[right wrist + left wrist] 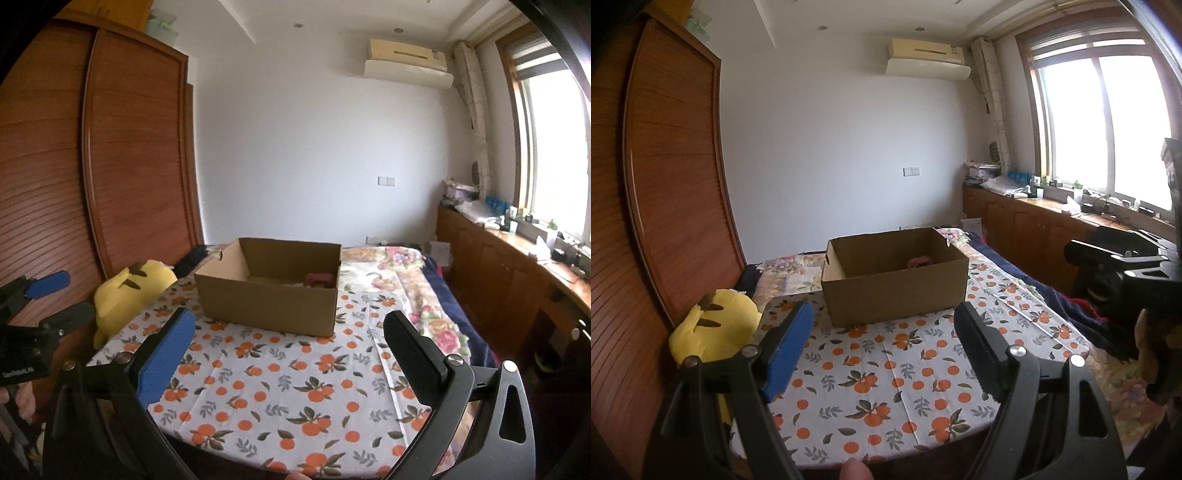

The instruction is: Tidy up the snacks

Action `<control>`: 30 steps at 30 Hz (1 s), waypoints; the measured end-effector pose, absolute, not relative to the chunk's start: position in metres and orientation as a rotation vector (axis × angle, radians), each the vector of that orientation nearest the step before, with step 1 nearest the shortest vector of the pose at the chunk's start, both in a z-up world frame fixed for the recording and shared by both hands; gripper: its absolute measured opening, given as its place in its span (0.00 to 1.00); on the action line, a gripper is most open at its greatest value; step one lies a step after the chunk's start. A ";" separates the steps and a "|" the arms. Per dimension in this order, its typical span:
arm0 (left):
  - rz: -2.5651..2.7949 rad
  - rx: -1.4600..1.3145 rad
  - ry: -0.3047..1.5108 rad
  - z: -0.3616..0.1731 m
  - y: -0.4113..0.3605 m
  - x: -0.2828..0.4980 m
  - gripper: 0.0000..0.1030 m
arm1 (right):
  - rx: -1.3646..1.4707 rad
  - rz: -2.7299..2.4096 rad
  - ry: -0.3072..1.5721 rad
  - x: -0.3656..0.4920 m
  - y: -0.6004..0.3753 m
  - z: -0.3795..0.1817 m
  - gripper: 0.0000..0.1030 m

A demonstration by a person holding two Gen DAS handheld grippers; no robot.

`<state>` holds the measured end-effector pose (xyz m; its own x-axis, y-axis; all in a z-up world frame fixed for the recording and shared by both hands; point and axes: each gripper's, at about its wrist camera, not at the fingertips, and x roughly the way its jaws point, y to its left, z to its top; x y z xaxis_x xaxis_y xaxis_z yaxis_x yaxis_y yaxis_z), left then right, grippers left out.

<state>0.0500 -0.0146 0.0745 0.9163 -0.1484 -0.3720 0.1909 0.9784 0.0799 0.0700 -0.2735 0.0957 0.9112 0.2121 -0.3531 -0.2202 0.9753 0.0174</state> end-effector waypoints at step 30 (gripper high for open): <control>-0.016 0.099 0.380 0.017 -0.012 0.020 0.77 | 0.010 0.141 0.388 0.025 -0.279 0.038 1.00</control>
